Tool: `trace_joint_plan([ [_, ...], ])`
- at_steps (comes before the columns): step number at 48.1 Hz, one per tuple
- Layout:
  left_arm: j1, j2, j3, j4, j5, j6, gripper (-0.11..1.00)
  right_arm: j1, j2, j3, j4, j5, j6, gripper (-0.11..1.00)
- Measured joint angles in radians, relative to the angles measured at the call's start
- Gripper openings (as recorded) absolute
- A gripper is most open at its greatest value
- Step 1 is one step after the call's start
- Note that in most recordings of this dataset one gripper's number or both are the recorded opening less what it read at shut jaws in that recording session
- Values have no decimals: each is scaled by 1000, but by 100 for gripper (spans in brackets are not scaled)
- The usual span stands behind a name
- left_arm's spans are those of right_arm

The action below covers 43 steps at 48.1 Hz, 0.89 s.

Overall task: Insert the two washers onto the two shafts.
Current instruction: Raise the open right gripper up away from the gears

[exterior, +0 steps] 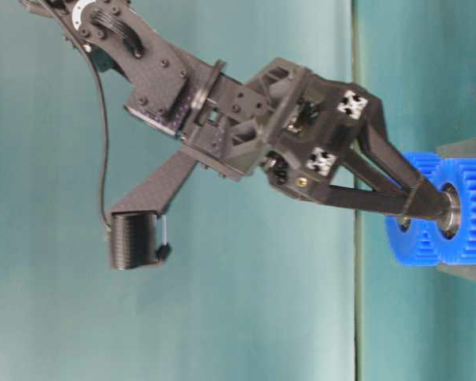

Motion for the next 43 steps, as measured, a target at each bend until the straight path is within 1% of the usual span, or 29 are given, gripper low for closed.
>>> trace_joint_plan([
  [7,0,0,6,0,0,0,0,-6,-18,0,0,15,-2,71],
  [21,0,0,9,0,2,8,0,-8,-44,2,0,83,-2,71],
  [43,0,-17,12,0,9,12,0,-57,-115,52,0,118,-2,71],
])
